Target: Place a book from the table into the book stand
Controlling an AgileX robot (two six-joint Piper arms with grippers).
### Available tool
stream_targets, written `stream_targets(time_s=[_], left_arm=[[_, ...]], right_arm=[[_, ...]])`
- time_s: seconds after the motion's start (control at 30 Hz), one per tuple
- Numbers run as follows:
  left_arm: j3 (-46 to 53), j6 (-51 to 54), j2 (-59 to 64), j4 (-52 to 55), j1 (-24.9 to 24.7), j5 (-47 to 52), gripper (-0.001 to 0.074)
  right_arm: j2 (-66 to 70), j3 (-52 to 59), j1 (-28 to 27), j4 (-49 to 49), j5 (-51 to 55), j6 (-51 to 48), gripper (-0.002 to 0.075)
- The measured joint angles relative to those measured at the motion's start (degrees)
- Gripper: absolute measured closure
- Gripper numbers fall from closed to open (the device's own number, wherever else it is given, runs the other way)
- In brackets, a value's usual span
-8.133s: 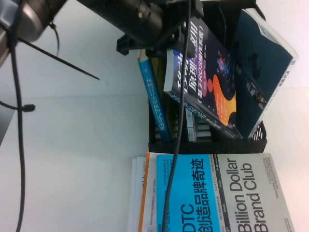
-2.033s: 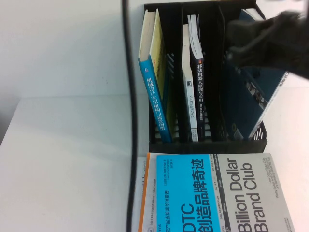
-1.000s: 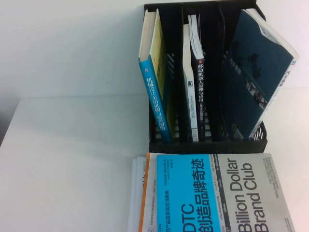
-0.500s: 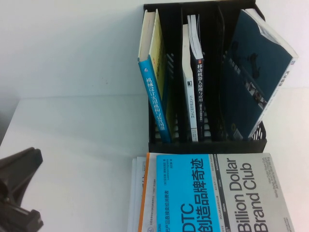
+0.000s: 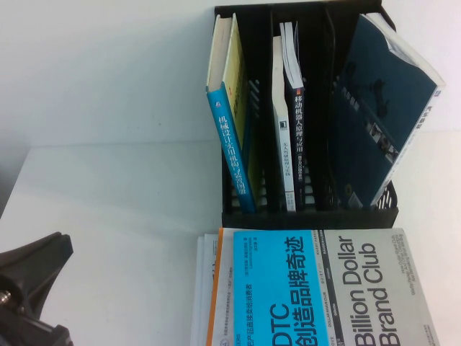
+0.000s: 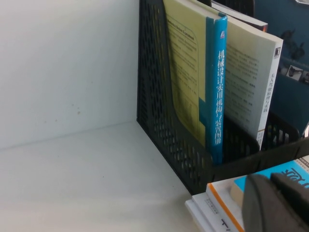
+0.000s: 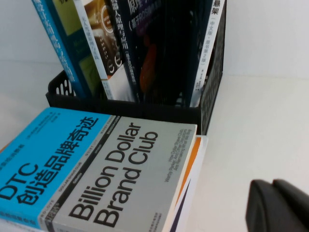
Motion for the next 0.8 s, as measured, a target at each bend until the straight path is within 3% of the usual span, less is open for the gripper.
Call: stream_targets(time_s=[0.57,0.67,0.8], left_arm=[[0.76,-0.09,-0.56,0.0,0.27,0.35,0.0736],[3.7,-1.03,-3.68,0.0,2.98,0.35,0.0736],[8.94,-2.61,-10.45,-0.44,10.67,0.35,0.0736]], right_arm=[[0.0,2.77,0.0,0.12,-1.39,0.09,0.0729],[0.0,2.77,0.0,0.12,-1.39,0.09,0.0729],[0.0,2.77,0.0,0.12,-1.39,0.09,0.0729]])
